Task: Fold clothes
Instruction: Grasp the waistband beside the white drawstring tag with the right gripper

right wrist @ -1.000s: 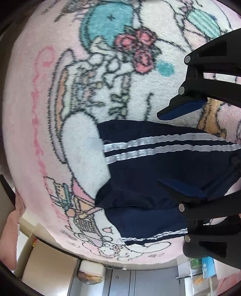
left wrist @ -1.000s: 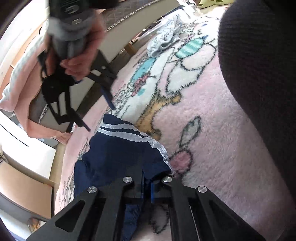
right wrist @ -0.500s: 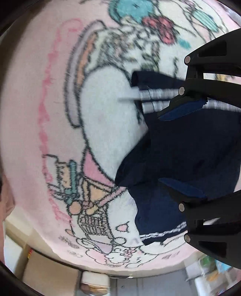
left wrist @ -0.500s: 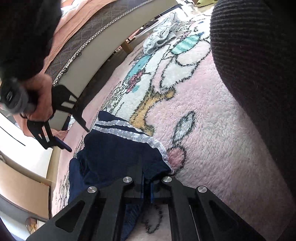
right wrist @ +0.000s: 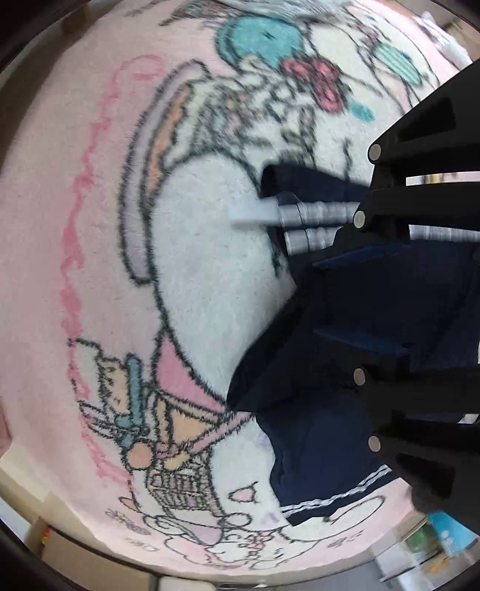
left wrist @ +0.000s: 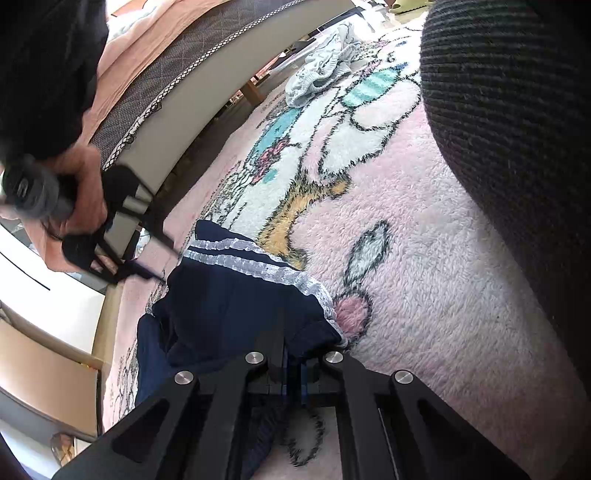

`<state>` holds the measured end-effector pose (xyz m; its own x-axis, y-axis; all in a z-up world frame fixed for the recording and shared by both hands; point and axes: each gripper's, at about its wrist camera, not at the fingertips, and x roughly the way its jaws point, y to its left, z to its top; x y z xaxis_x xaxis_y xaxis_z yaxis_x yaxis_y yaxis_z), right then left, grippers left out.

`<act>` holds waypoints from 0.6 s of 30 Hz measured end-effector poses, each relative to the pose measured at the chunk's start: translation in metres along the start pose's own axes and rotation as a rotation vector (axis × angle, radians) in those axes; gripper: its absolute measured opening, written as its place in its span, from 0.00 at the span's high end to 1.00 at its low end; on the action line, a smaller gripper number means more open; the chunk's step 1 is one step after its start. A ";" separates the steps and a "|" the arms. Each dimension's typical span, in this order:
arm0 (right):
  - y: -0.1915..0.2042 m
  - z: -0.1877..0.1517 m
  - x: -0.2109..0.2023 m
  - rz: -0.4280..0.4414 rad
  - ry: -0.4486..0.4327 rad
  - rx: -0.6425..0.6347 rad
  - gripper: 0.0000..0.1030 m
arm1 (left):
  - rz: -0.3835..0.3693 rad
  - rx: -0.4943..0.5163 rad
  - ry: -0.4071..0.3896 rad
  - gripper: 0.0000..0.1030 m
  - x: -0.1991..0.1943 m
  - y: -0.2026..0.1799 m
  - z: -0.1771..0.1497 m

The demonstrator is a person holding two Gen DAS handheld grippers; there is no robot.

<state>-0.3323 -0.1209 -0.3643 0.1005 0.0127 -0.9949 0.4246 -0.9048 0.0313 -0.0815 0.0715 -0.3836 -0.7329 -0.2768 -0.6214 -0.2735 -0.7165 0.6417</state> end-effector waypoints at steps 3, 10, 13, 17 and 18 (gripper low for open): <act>-0.029 0.005 -0.005 -0.021 0.006 0.065 0.68 | 0.002 0.000 -0.001 0.97 0.001 0.000 0.000; -0.065 0.009 -0.002 -0.005 -0.023 0.128 0.68 | 0.003 0.001 -0.002 0.97 0.002 0.000 0.000; -0.060 0.009 0.006 -0.017 -0.004 0.111 0.68 | 0.005 0.001 -0.002 0.97 0.002 0.000 0.000; -0.048 0.011 0.012 -0.037 0.003 0.073 0.68 | 0.006 0.001 -0.001 0.97 0.002 -0.001 0.000; -0.045 0.011 0.013 -0.060 0.003 0.063 0.68 | 0.006 0.001 -0.001 0.97 0.002 -0.001 0.000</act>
<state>-0.3597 -0.0848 -0.3802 0.0792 0.0683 -0.9945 0.3725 -0.9274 -0.0341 -0.0830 0.0716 -0.3851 -0.7353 -0.2804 -0.6171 -0.2698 -0.7141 0.6459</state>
